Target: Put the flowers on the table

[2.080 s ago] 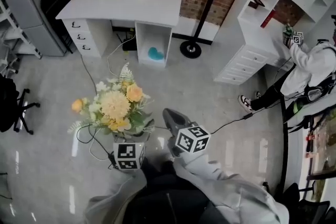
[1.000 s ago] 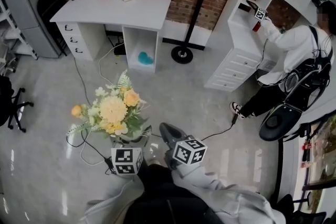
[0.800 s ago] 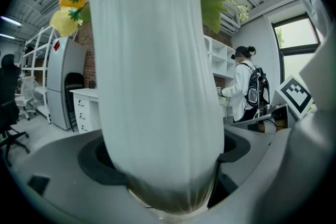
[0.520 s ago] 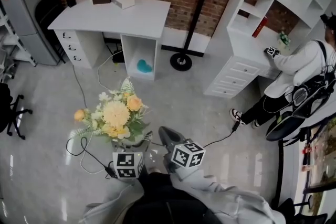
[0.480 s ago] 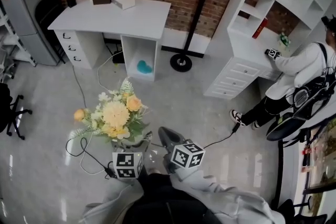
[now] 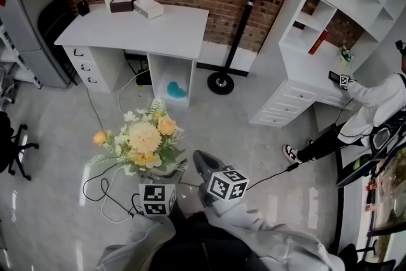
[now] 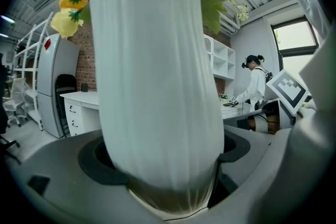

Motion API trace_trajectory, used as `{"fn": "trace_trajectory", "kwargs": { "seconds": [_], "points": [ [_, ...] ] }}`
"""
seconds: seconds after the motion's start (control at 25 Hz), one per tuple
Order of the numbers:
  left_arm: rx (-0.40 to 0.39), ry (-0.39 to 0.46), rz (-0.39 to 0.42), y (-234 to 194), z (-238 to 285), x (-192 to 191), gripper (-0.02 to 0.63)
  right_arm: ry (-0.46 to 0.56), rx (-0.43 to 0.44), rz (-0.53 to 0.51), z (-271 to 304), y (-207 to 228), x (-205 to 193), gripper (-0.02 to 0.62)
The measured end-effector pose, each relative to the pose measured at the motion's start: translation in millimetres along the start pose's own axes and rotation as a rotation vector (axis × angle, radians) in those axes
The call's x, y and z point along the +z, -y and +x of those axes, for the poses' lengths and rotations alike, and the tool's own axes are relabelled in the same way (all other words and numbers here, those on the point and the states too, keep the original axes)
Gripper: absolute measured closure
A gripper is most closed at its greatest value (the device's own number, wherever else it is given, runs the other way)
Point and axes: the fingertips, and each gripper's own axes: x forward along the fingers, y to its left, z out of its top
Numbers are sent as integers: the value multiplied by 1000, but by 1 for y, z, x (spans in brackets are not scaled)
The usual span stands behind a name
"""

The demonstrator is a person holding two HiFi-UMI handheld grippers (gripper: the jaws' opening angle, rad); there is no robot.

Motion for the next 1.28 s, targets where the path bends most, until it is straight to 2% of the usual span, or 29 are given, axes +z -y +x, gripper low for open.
{"fn": "trace_trajectory", "kwargs": {
  "seconds": [0.68,1.12,1.28],
  "points": [
    [-36,-7,46,-131,91,60,118,-7,-27,2,160,-6,63,595],
    [-80,1,111,-190,131,74,118,20,-20,35,242,-10,75,595],
    [-73,3,110,-212,140,74,118,21,-20,13,261,-15,76,595]
  ]
}}
